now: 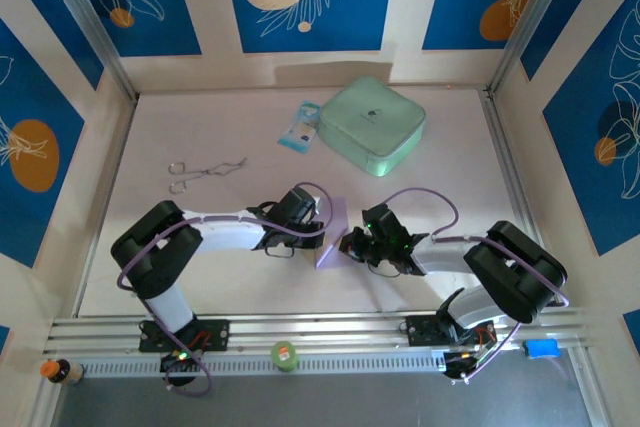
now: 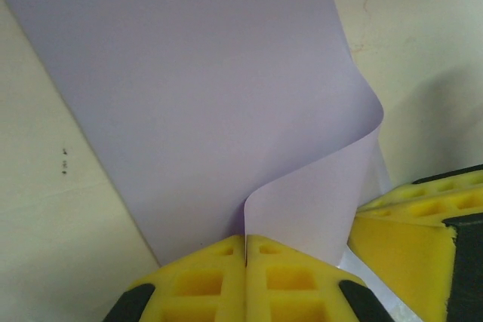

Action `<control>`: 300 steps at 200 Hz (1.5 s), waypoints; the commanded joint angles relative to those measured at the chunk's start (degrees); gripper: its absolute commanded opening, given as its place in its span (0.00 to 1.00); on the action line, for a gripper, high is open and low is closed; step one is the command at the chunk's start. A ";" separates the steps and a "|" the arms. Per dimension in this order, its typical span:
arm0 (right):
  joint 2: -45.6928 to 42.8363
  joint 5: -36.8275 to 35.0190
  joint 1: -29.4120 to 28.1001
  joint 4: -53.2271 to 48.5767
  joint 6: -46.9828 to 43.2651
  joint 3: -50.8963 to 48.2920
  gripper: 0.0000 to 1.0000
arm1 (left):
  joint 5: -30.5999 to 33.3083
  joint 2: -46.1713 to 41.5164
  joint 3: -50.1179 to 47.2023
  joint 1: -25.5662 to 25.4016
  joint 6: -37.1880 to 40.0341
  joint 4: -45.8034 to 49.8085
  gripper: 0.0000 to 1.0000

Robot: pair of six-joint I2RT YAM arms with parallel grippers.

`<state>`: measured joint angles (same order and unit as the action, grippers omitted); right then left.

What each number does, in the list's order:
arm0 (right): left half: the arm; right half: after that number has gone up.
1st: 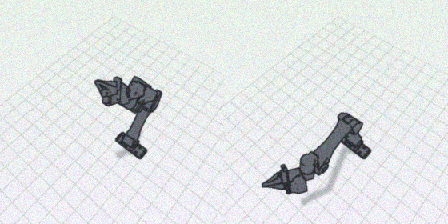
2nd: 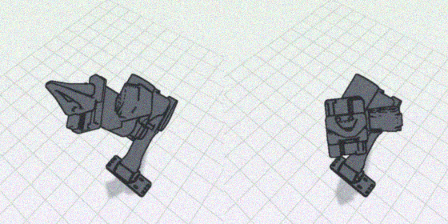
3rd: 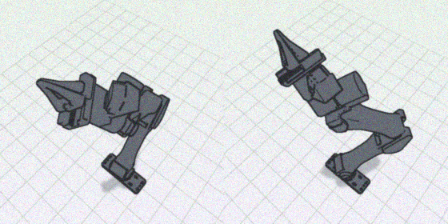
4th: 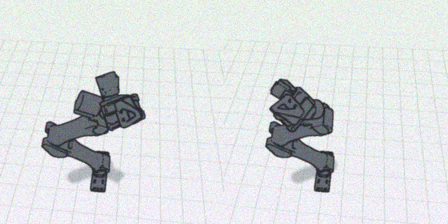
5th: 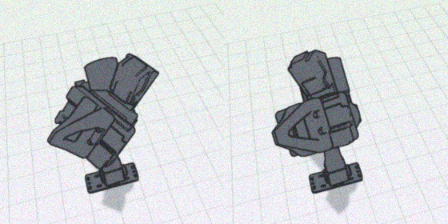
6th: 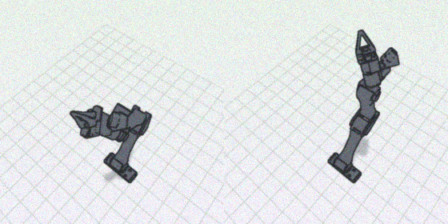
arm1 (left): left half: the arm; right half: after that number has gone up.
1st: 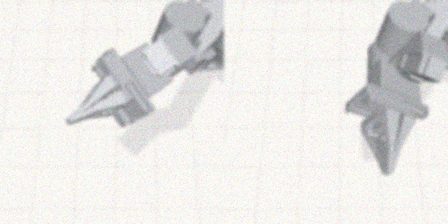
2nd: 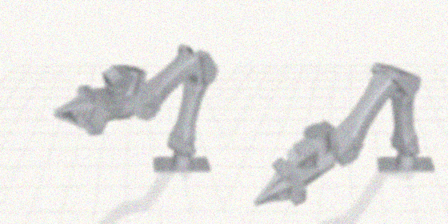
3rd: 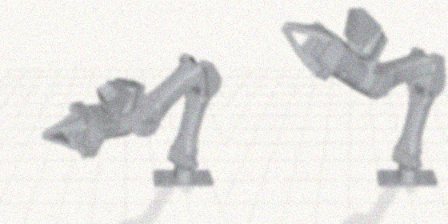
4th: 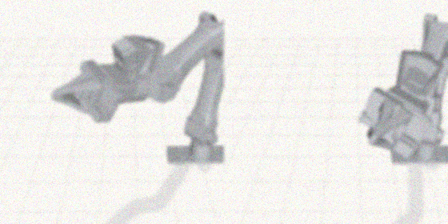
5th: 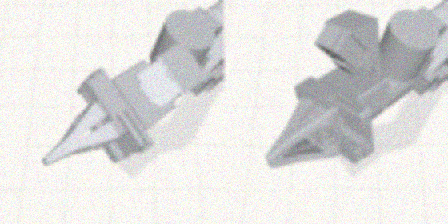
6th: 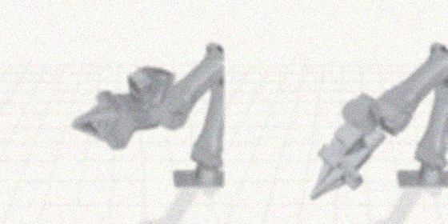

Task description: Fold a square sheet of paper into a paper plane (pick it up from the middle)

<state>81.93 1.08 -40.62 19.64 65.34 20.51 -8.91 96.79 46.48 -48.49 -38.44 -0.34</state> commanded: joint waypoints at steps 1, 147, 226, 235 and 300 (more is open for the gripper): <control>0.84 0.32 0.35 -3.82 -1.18 0.41 0.00 | 1.52 -0.18 0.63 0.21 2.19 1.36 0.04; 0.55 0.50 0.46 -4.08 -1.35 0.49 0.00 | 2.40 1.12 0.65 0.24 2.61 1.44 0.04; 0.50 0.50 0.46 -4.26 -1.27 0.49 0.00 | 2.23 1.58 0.37 0.23 1.98 1.19 0.03; 0.42 0.50 0.48 -4.23 -1.27 0.49 0.00 | 2.23 1.34 0.19 0.21 1.96 0.83 0.03; 0.30 0.50 0.47 -4.35 -1.36 0.49 0.00 | 2.05 0.79 -0.62 0.22 1.61 -0.42 0.00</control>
<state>81.93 1.52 -40.36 19.40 64.95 20.58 -7.35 97.34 46.48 -48.49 -36.97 -0.05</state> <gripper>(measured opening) 0.049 0.064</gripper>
